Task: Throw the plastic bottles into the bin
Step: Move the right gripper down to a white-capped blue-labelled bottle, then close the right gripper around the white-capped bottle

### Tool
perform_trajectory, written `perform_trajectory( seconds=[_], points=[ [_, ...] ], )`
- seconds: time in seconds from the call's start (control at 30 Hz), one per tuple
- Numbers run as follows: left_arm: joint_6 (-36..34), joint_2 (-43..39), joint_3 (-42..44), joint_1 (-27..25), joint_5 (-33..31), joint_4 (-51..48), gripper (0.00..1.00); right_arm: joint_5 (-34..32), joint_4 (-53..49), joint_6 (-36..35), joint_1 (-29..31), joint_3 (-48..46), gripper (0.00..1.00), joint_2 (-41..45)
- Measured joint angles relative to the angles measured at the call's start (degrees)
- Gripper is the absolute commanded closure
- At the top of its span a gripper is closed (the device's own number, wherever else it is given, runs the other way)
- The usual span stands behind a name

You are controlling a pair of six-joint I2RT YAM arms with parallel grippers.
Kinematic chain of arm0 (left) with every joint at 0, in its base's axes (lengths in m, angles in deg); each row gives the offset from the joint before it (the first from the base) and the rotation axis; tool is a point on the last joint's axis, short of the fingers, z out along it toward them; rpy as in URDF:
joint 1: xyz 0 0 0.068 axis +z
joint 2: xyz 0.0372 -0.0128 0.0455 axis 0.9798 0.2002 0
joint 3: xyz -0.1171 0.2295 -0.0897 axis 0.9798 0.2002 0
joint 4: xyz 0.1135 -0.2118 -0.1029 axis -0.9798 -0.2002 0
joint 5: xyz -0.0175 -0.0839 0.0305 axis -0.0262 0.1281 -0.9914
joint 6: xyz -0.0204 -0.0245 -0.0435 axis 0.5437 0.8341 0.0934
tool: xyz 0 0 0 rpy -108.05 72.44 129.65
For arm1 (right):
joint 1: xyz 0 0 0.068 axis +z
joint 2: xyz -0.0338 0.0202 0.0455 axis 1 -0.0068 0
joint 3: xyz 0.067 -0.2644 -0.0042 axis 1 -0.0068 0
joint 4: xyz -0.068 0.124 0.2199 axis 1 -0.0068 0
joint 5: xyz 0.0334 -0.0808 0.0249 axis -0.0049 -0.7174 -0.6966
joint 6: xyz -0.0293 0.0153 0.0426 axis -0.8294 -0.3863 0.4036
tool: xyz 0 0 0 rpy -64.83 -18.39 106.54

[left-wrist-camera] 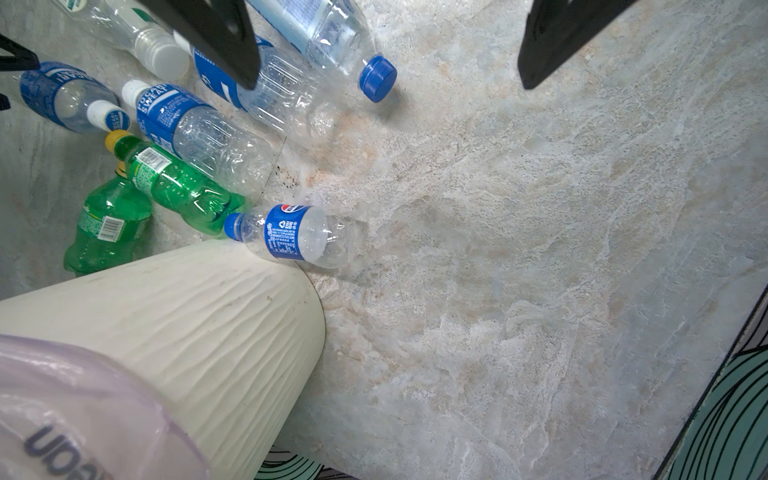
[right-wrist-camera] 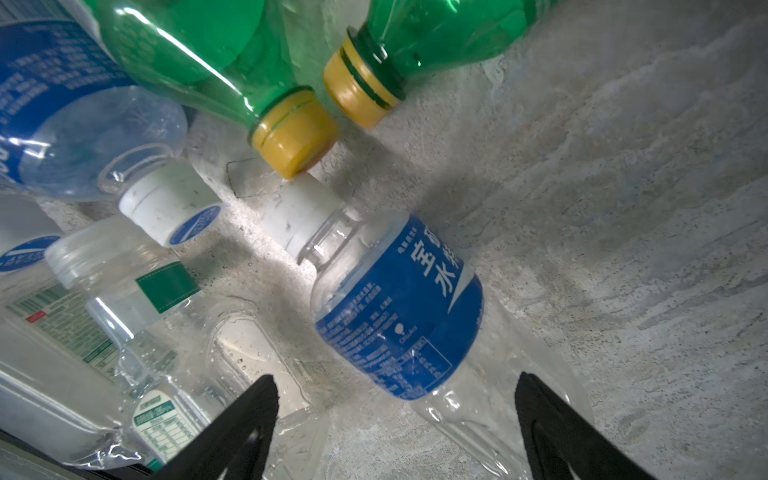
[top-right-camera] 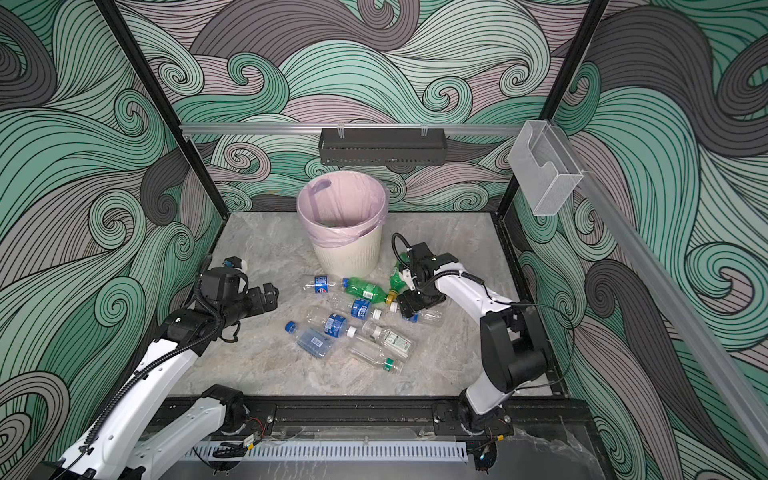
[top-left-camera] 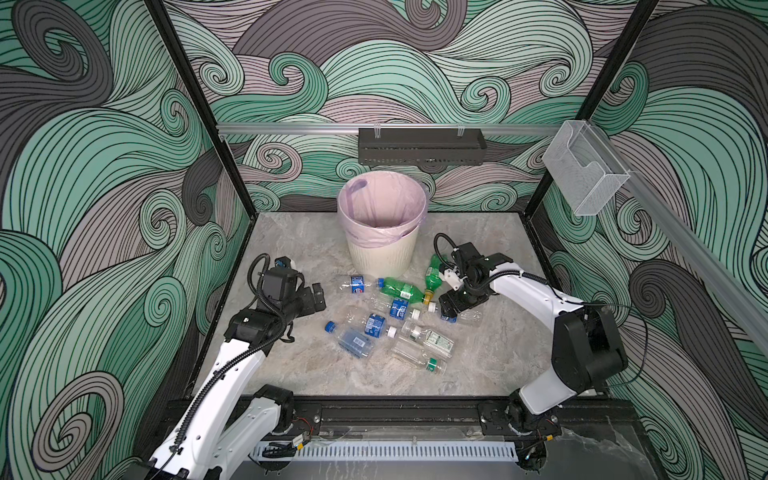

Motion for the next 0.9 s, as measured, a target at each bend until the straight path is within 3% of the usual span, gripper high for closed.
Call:
perform_trajectory(
  seconds=[0.33,0.9],
  points=[
    [-0.02,0.00,0.00,0.00,0.04,0.04,0.01,-1.51,1.09,4.07,0.24,-1.03,0.23,-2.12],
    [-0.04,0.00,0.00,0.00,0.04,0.02,0.01,-2.16,2.19,10.03,0.94,-1.42,0.22,-5.97]
  ],
)
